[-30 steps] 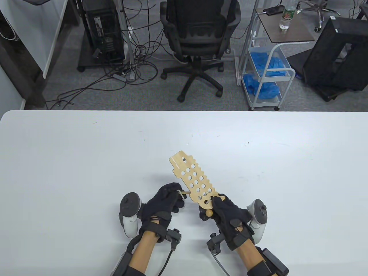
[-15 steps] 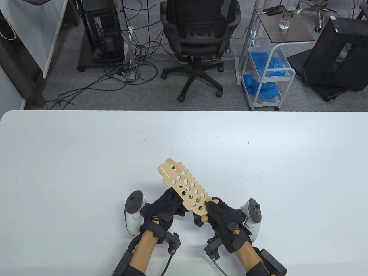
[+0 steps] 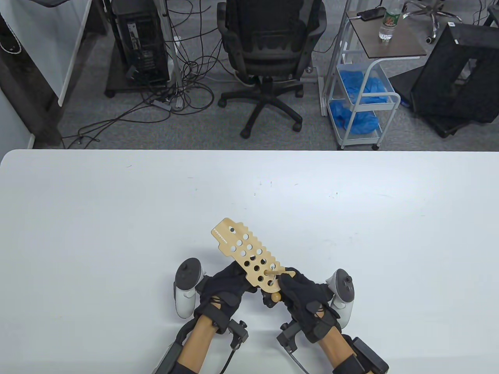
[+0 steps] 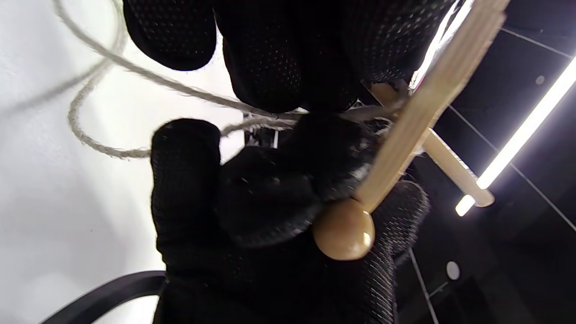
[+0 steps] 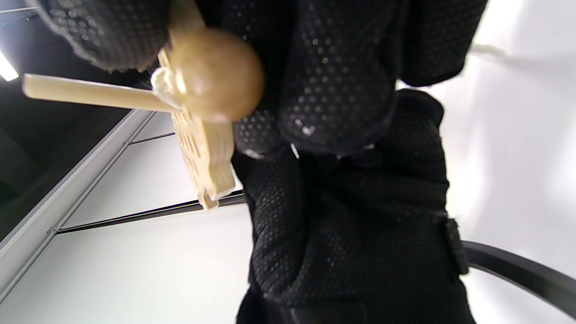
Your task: Remove rope from all holes on crocodile lacing toy
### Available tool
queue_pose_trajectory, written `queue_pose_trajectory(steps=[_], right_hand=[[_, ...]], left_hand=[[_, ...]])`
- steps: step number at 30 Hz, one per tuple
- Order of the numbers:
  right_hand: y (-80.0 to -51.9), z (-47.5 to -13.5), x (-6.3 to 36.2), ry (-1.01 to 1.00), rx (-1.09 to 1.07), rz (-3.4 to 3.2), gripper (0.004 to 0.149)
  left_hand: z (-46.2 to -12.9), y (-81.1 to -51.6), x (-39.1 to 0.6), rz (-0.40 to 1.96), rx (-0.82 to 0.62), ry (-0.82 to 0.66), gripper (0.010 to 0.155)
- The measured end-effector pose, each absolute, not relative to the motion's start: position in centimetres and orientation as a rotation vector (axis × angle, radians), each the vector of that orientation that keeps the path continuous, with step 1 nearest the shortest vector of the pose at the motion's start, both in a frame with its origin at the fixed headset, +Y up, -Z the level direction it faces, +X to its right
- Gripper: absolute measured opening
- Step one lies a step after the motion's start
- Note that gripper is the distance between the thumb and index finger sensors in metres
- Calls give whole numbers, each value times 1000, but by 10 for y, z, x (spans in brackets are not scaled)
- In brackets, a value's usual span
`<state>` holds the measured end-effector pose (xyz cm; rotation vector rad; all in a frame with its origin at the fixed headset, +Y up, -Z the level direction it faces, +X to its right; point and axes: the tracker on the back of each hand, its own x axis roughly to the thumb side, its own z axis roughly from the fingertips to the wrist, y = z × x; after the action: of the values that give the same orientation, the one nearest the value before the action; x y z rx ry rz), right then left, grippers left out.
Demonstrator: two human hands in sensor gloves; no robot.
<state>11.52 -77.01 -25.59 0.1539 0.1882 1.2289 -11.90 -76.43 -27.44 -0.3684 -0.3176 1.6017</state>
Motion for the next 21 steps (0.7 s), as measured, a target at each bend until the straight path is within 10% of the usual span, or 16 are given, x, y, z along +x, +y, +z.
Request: queue_pose_trajectory(steps=[21], right_hand=[[-771, -258, 127, 122, 99, 1297, 46]], left_hand=[[-274, -763, -116, 1698, -435, -426, 63]])
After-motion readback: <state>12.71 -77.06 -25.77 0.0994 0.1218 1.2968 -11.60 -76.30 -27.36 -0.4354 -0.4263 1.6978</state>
